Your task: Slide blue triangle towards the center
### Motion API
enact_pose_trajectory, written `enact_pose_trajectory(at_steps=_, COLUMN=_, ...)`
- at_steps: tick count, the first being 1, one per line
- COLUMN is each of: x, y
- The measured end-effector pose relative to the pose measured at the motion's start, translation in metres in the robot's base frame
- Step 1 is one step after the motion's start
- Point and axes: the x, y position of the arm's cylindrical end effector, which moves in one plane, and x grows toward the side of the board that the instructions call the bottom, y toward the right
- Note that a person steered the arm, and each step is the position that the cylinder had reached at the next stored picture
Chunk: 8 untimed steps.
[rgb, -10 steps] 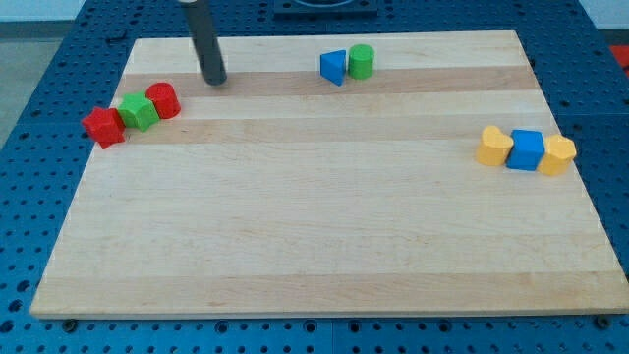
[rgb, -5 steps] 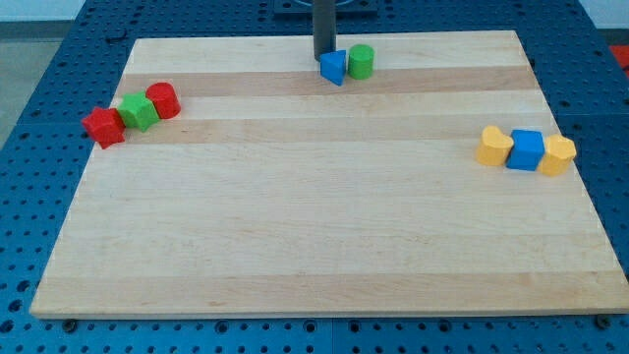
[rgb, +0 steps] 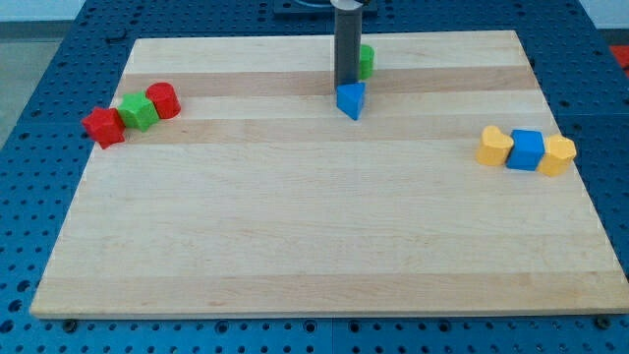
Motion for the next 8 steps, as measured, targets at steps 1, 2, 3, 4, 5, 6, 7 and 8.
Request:
enact_pose_trajectory(at_steps=1, x=0.015, y=-0.008)
enact_pose_trajectory(at_steps=2, x=0.031, y=-0.047)
enact_pose_trajectory(at_steps=3, x=0.050, y=-0.055)
enact_pose_trajectory(at_steps=4, x=0.046, y=-0.054)
enact_pose_trajectory(at_steps=5, x=0.031, y=-0.053)
enact_pose_trajectory(at_steps=6, x=0.029, y=-0.044)
enact_pose_trajectory(at_steps=7, x=0.031, y=-0.028)
enact_pose_trajectory(at_steps=8, x=0.033, y=-0.007)
